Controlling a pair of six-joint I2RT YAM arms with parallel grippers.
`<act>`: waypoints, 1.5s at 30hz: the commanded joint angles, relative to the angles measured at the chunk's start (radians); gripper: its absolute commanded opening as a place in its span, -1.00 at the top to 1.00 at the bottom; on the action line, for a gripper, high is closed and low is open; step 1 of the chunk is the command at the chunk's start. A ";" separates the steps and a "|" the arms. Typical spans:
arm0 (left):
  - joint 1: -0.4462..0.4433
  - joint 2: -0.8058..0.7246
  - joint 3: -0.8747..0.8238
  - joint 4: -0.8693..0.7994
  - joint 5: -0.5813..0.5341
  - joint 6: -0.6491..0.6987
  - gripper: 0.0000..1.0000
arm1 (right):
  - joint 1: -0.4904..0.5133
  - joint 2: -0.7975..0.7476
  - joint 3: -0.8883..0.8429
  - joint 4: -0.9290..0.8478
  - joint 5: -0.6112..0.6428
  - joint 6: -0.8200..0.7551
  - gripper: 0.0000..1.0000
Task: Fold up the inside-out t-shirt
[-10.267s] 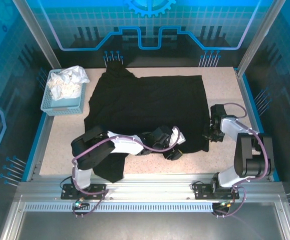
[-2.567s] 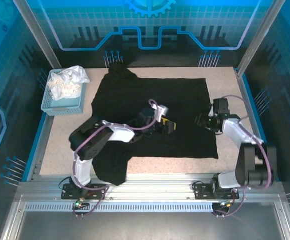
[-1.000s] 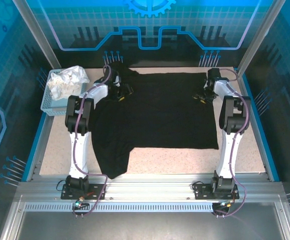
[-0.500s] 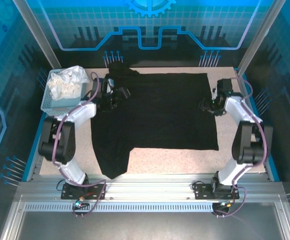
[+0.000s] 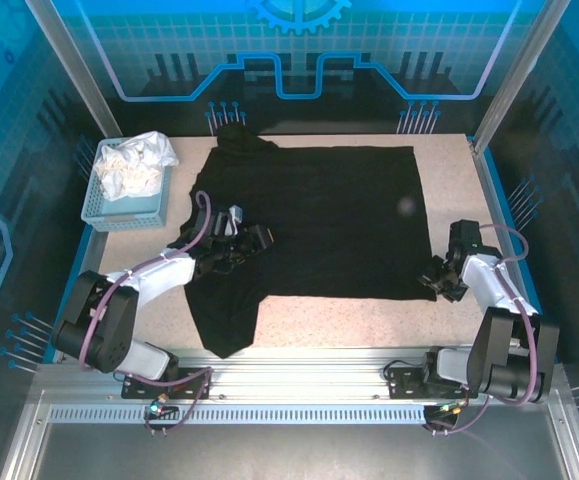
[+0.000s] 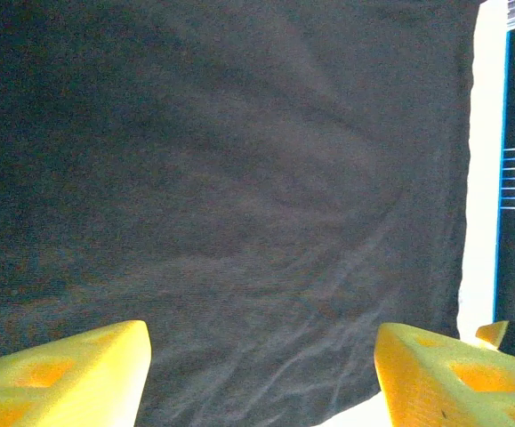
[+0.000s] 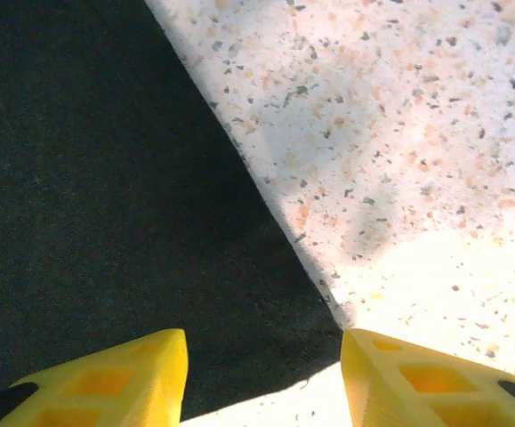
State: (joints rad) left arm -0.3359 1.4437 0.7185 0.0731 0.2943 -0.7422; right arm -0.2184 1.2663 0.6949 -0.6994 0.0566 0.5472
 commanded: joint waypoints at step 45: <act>-0.231 -0.531 -0.155 -0.983 -0.376 -0.171 -0.25 | -0.016 -0.093 -0.112 0.121 -0.241 -0.042 1.00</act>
State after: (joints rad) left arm -0.5480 0.9554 0.5884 -0.7490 -0.0330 -0.8093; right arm -0.2237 1.1893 0.5987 -0.6033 -0.1116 0.5224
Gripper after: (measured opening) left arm 0.633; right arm 0.057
